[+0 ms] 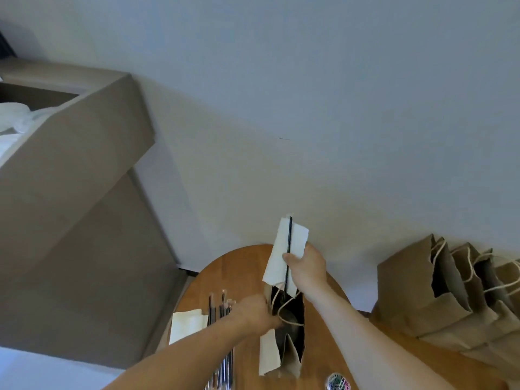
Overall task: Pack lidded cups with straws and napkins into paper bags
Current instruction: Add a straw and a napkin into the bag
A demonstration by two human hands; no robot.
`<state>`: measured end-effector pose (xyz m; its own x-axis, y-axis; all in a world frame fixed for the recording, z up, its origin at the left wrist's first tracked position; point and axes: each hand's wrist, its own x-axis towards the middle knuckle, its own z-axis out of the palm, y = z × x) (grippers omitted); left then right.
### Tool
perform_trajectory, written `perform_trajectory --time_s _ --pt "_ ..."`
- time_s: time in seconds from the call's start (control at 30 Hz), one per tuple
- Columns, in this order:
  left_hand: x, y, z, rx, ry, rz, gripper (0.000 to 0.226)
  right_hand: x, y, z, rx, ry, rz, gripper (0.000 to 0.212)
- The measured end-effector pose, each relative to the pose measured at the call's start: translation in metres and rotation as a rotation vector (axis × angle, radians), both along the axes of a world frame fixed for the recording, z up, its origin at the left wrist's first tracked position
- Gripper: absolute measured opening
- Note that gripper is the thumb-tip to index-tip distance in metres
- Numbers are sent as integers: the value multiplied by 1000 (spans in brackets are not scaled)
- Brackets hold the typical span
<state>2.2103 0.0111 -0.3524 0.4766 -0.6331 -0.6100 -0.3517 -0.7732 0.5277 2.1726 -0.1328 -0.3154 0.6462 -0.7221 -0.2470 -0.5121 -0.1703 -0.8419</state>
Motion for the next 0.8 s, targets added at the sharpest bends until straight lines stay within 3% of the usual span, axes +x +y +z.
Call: perform_trajectory --time_s 0.17,0.3,0.43,0.63,0.8 --pt "-3 4 -6 -8 -24 155 19 -9 12 -17 -72 246 167 22" --pt "4 12 -8 -32 7 313 20 -28 9 -19 -200 422 290 23" --pt "7 17 -11 -61 87 373 22 -50 20 -39 -187 503 397 6" --pt "4 24 -18 -102 120 393 22 -44 38 -81 -190 629 388 3" --pt "1 29 -19 -100 133 359 17 -34 30 -111 -154 745 360 17"
